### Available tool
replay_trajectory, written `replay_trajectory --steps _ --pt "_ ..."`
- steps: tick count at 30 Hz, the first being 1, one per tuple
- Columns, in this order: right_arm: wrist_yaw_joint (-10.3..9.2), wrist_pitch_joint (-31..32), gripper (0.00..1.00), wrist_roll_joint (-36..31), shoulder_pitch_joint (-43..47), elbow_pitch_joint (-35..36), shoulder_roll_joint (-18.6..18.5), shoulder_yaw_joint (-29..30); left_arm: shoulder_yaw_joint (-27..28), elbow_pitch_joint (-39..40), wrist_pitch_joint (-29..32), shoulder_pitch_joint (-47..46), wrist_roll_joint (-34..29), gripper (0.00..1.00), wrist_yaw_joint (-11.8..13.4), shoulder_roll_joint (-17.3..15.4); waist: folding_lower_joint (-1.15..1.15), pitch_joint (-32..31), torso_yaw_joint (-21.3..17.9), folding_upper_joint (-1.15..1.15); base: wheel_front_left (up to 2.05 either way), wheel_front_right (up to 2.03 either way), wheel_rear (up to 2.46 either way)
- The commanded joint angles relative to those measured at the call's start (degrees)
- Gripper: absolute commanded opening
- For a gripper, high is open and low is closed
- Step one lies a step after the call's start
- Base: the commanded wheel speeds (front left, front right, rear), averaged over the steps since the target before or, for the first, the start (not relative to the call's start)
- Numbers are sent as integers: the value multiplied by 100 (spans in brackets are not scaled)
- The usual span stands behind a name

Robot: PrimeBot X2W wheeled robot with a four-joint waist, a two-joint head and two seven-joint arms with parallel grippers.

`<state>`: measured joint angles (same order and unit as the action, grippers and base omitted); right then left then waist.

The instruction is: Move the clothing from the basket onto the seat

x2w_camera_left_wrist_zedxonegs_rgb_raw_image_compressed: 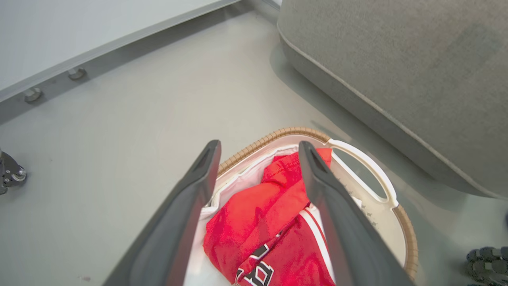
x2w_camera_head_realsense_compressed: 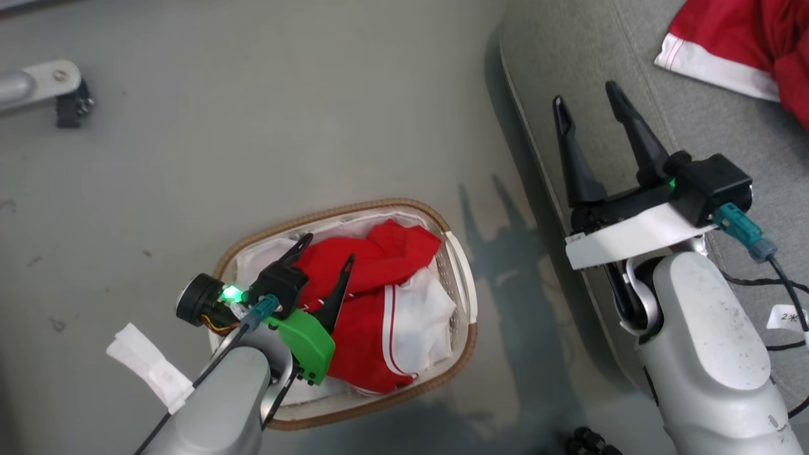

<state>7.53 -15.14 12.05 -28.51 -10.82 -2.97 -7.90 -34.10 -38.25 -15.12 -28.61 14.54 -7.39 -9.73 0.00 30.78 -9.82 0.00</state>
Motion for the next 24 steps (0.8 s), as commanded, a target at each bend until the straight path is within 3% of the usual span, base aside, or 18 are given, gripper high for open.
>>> replay_trajectory --steps 1,12,24 --pt "-8 0 100 93 -97 79 -3 18 -103 -144 -5 -199 119 100 -16 -69 0 671 -383 0 0 0 0" --pt "-8 0 100 427 -182 567 3 -87 -1359 -1718 2 -1244 490 100 -16 -155 0 1619 -625 0 0 0 0" --pt "-8 0 100 651 -189 636 0 -243 -2625 -2648 753 -2052 1063 100 -16 -76 0 2058 -689 0 0 0 0"
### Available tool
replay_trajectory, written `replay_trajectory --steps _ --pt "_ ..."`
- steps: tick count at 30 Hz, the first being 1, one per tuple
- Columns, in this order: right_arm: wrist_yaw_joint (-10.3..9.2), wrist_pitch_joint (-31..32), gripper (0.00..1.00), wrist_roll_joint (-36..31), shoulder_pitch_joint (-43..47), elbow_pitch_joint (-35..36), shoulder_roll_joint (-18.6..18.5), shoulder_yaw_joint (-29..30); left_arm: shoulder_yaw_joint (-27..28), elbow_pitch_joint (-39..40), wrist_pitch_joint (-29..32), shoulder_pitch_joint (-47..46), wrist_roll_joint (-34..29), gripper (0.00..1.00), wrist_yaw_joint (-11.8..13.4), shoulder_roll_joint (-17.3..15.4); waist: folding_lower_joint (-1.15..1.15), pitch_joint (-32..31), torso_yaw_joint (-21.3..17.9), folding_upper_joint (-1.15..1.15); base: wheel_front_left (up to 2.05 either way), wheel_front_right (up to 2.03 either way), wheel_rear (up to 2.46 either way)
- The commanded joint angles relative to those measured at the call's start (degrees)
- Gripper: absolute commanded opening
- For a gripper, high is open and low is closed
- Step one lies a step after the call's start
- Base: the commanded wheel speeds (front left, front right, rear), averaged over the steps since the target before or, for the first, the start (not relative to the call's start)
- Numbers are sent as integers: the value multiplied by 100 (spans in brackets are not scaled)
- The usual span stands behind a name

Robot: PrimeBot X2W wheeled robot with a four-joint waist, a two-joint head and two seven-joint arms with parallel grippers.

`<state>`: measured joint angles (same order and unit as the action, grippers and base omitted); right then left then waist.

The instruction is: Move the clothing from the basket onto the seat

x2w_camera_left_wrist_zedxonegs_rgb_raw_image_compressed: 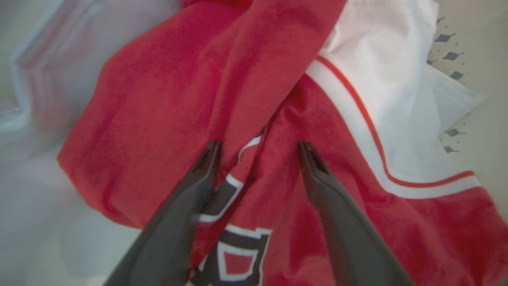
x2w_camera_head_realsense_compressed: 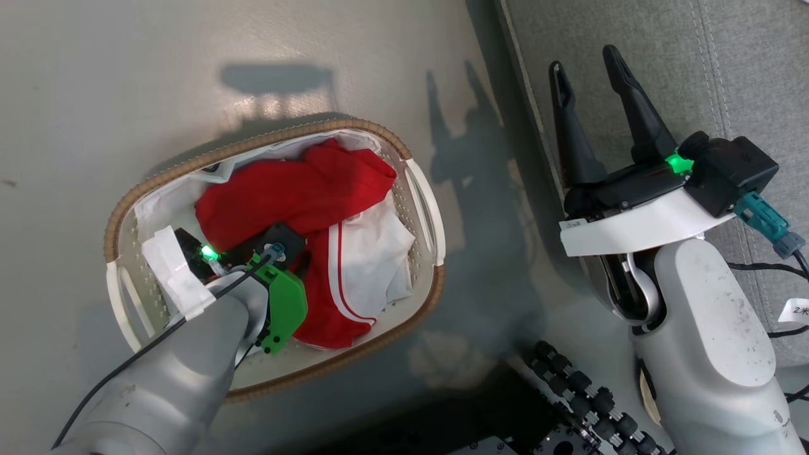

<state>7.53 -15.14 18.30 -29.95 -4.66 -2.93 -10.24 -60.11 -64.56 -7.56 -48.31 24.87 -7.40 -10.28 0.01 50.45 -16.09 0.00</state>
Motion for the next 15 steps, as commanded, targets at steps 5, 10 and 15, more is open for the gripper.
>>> replay_trajectory --steps 5,10,15 --pt "-8 0 100 13 -47 33 -4 -76 -374 -177 195 -224 243 100 -15 49 -1 167 -79 0 0 0 0" --pt "-8 0 100 112 -80 20 -5 -118 -618 -215 379 -277 575 100 -15 63 -1 188 -93 0 0 0 0" --pt "-8 0 100 168 -161 -38 -7 -126 -762 -255 258 -212 829 0 -15 130 -1 100 -120 0 0 0 0"
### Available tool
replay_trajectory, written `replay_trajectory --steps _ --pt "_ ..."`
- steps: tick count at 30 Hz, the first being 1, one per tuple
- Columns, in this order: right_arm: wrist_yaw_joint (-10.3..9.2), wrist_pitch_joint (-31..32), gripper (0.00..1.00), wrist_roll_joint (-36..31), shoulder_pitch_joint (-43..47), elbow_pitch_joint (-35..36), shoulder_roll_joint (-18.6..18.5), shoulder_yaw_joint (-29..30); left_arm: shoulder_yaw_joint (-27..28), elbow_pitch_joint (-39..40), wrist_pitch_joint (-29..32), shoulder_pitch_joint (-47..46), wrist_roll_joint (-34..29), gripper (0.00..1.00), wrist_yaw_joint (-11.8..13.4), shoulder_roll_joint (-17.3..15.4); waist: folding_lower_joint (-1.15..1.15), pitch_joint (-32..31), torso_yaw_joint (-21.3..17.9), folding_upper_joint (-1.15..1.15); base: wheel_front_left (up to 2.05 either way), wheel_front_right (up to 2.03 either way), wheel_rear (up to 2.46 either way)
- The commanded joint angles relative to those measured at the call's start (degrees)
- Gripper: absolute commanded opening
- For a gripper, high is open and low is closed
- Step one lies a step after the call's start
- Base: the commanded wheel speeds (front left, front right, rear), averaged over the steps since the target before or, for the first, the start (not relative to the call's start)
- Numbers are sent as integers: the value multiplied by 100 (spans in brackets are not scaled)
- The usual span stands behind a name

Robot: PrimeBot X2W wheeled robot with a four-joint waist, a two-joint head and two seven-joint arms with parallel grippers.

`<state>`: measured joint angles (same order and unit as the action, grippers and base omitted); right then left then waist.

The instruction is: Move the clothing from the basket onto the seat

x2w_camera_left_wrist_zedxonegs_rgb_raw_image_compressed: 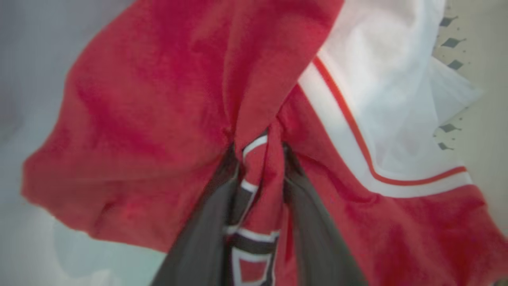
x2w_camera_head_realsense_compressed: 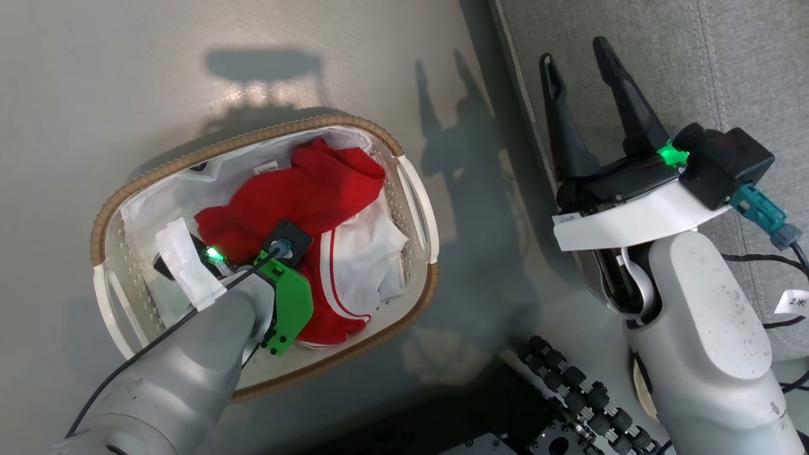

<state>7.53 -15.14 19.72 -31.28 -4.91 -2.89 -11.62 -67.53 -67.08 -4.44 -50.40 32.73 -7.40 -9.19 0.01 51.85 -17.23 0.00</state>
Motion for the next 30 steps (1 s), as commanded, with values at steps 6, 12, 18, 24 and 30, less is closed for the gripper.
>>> replay_trajectory --steps 6,12,18,24,30 --pt "-8 0 100 -10 22 -138 -12 85 15 24 -544 118 394 0 -15 154 -1 -438 52 0 0 0 0" --pt "-8 0 100 -128 188 -348 -14 238 49 188 -941 252 746 0 -15 364 -1 -1062 272 0 0 0 0" --pt "-8 0 100 -345 408 -551 -15 348 178 509 -1084 533 976 0 -15 434 -1 -1780 558 0 0 0 0" --pt "-8 1 100 -473 704 -780 -16 477 899 1348 -1081 1061 682 0 45 225 -1 -2522 839 0 0 0 0" --pt "-8 1 100 -587 984 -1015 -20 558 1719 2104 -1079 1685 187 0 97 150 -1 -3142 1083 0 0 0 0"
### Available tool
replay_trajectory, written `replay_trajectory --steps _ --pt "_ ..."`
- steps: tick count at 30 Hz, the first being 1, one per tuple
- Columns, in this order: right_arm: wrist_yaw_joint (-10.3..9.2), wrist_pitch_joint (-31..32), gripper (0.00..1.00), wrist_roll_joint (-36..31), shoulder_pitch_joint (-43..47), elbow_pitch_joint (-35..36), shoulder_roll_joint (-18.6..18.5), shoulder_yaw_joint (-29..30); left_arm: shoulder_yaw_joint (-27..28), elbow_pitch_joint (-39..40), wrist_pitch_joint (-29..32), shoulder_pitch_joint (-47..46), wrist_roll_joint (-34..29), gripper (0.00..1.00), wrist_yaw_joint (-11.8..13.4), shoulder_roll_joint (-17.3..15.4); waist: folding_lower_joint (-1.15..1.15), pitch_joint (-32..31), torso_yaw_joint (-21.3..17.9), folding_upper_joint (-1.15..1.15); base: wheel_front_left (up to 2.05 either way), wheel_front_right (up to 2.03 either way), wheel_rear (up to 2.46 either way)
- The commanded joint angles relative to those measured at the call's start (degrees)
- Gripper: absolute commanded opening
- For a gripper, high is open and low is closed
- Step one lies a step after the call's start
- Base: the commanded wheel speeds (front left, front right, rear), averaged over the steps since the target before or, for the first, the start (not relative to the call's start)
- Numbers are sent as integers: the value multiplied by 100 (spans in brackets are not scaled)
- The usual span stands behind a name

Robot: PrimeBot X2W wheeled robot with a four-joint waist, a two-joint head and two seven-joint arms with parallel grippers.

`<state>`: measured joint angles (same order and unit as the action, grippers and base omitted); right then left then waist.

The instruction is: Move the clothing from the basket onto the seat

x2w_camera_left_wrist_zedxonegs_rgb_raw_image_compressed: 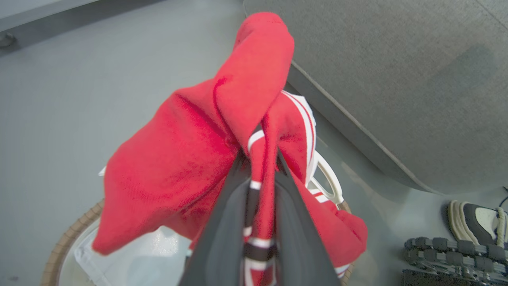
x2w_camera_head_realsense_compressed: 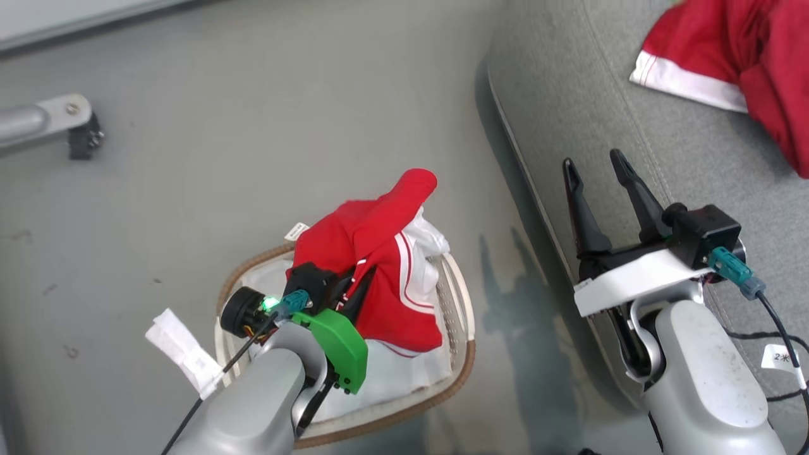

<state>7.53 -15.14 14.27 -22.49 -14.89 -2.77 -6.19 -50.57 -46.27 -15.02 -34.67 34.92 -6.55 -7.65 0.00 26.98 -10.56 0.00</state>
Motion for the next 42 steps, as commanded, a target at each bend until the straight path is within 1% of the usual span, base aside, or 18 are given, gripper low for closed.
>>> replay_trajectory --steps 1,11,17,25,32,34,36,42 --pt "-8 1 100 -66 156 -48 -30 33 128 120 -20 223 -123 0 11 1 0 -750 456 0 0 0 0" --pt "-8 1 100 -177 749 -352 -30 40 1489 1154 -21 1170 -800 0 -40 94 0 -1615 768 0 0 0 0" --pt "-8 1 100 -143 1063 -472 -31 -124 2183 1653 -21 1564 -1100 0 -69 213 0 -2040 879 0 0 0 0" --pt "-8 1 100 -87 1437 -631 -29 -277 2766 2054 -21 1847 -1348 0 -94 345 0 -2473 902 0 0 0 0" --pt "-8 1 100 -72 1652 -715 -27 -444 3021 2415 -22 1835 -1477 0 -101 404 0 -2588 900 0 0 0 0" --pt "-8 1 100 -142 1644 -717 -30 -561 3039 2476 -22 1795 -1501 0 -102 408 0 -2591 909 0 0 0 0" --pt "-8 1 100 -232 1591 -685 -68 -819 3028 2501 -22 1761 -1515 0 -102 414 0 -2584 919 0 0 0 0" --pt "-8 1 100 -579 1099 -359 -323 -2046 2926 2534 -22 1693 -1511 0 -101 430 0 -2518 928 0 0 0 0"
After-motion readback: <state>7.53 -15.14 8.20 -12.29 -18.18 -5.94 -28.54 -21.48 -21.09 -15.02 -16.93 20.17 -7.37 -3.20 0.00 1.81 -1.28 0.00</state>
